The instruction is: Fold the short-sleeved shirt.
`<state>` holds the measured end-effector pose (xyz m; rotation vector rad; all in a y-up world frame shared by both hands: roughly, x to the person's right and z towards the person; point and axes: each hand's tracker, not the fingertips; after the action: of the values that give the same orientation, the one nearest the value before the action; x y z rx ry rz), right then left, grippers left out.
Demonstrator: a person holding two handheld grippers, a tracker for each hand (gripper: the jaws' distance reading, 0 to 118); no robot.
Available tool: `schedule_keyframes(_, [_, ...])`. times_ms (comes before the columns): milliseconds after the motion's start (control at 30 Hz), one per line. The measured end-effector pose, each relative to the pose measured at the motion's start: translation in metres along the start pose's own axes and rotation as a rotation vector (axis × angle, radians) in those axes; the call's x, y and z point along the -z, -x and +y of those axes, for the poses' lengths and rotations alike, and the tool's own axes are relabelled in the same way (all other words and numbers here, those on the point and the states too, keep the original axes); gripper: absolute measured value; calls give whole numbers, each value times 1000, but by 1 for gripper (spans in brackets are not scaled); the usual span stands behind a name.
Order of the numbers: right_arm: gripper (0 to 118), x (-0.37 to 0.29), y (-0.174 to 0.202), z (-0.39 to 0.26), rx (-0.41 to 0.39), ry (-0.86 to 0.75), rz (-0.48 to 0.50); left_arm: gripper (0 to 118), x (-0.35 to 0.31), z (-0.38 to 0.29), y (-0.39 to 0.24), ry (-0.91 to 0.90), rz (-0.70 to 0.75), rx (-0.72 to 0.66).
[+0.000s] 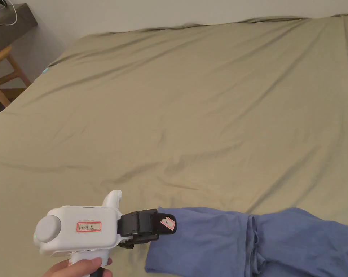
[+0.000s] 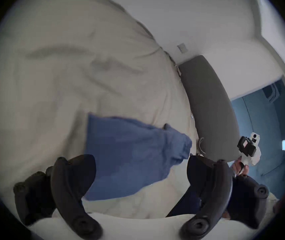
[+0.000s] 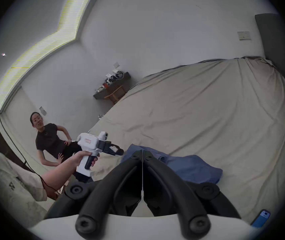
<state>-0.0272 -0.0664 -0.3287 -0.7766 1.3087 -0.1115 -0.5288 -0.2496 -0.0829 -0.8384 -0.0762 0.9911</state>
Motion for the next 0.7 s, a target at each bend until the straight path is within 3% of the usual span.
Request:
schedule_keyframes(133, [3, 3, 5, -1, -29, 8, 39, 113, 19, 6, 26, 12, 32, -7])
schedule_keyframes(233, [3, 6, 10, 0, -27, 20, 85, 113, 35, 3, 31, 13, -84, -45])
schedule_keyframes(333, [3, 13, 16, 2, -35, 29, 88, 113, 40, 9, 27, -11, -78, -23])
schedule_keyframes(467, [3, 17, 18, 6, -20, 24, 92, 113, 21, 9, 30, -104, -100, -115])
schedule_keyframes(567, [3, 16, 15, 7, -24, 25, 90, 113, 26, 11, 34, -26, -37, -79])
schedule_keyframes(700, [3, 17, 11, 6, -14, 25, 85, 113, 46, 14, 27, -18, -88, -94])
